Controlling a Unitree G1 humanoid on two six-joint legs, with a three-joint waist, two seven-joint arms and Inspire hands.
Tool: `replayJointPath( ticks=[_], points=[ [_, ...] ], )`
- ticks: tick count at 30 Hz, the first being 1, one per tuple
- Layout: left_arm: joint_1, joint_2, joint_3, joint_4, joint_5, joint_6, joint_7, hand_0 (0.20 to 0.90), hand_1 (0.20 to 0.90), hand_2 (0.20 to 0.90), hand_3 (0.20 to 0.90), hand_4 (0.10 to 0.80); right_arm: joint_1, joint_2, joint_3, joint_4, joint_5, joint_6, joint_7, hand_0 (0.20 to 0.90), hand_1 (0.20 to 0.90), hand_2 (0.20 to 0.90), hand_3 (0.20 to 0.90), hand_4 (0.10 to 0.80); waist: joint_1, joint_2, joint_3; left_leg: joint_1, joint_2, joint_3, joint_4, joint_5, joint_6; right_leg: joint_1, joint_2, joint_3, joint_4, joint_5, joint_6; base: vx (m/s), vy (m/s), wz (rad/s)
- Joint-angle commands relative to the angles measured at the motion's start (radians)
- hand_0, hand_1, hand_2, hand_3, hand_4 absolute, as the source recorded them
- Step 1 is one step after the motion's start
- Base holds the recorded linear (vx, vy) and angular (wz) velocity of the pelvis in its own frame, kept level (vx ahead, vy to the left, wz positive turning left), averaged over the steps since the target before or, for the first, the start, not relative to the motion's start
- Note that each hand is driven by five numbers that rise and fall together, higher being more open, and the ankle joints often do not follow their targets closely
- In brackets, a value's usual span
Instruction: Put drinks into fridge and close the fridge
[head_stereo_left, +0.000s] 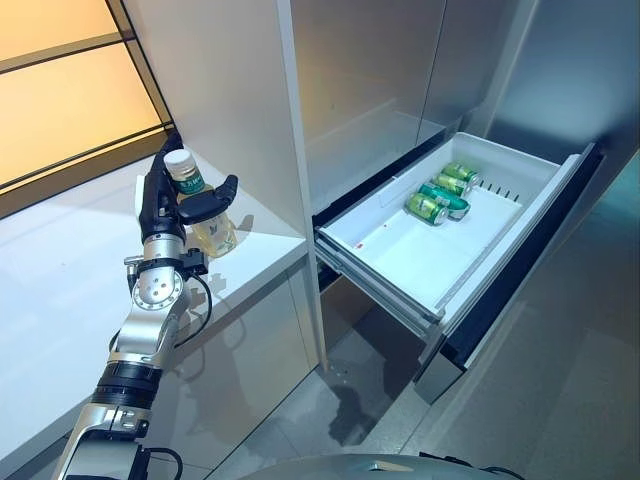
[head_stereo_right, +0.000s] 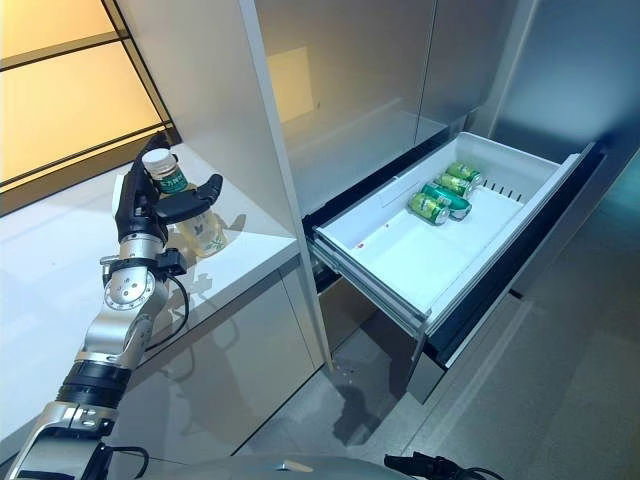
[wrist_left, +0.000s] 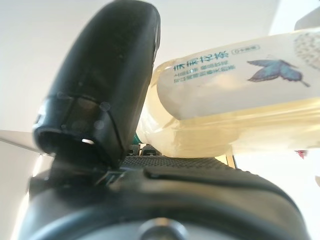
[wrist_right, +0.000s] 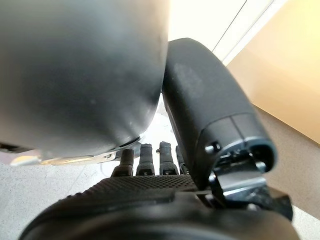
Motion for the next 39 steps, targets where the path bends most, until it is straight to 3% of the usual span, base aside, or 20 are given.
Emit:
replayJointPath(
  ticks=[1,15,22,39],
  points=[
    [-0.086,0.053,-0.016,0.06,0.05,-0.044,0.02,0.9,0.9,0.9,0.9,0.8,-0.021,-0.004,0.004,0.001,-0.009,0.007,0.009,0.9,0.9,0.9,0.9,0.8,-0.013,0.01,-0.006,-0.013,-0.042,0.063,0.052,-0.121,0.045,-0.078,0.042,0.011,0.115,-0.081,0.027,0.0,0.0,0.0],
    [-0.096,0.03,-0.01,0.049,-0.043,-0.052,0.044,0.9,0.9,0.9,0.9,0.8,-0.024,-0.005,0.004,-0.003,-0.014,0.016,0.006,0.9,0.9,0.9,0.9,0.8,-0.015,0.009,-0.009,-0.01,-0.045,0.063,0.049,-0.121,0.046,-0.076,0.043,0.015,0.113,-0.081,0.029,0.0,0.0,0.0],
    [-0.081,-0.025,0.0,0.023,-0.159,-0.082,0.028,0.9,0.9,0.9,0.9,0.8,-0.028,-0.001,0.005,-0.006,-0.011,0.023,0.003,0.9,0.9,0.9,0.9,0.8,-0.011,0.006,-0.006,-0.009,-0.045,0.062,0.052,-0.122,0.046,-0.074,0.042,0.012,0.114,-0.081,0.029,0.001,-0.002,-0.03],
    [-0.059,0.009,-0.003,-0.026,-0.021,-0.068,0.082,0.9,0.9,0.9,0.9,0.8,-0.029,-0.002,0.007,-0.003,-0.022,0.02,0.005,0.9,0.9,0.9,0.9,0.8,-0.001,0.007,-0.005,-0.009,-0.044,0.057,0.048,-0.119,0.043,-0.072,0.042,0.007,0.11,-0.079,0.029,0.0,0.0,0.0]
  ],
)
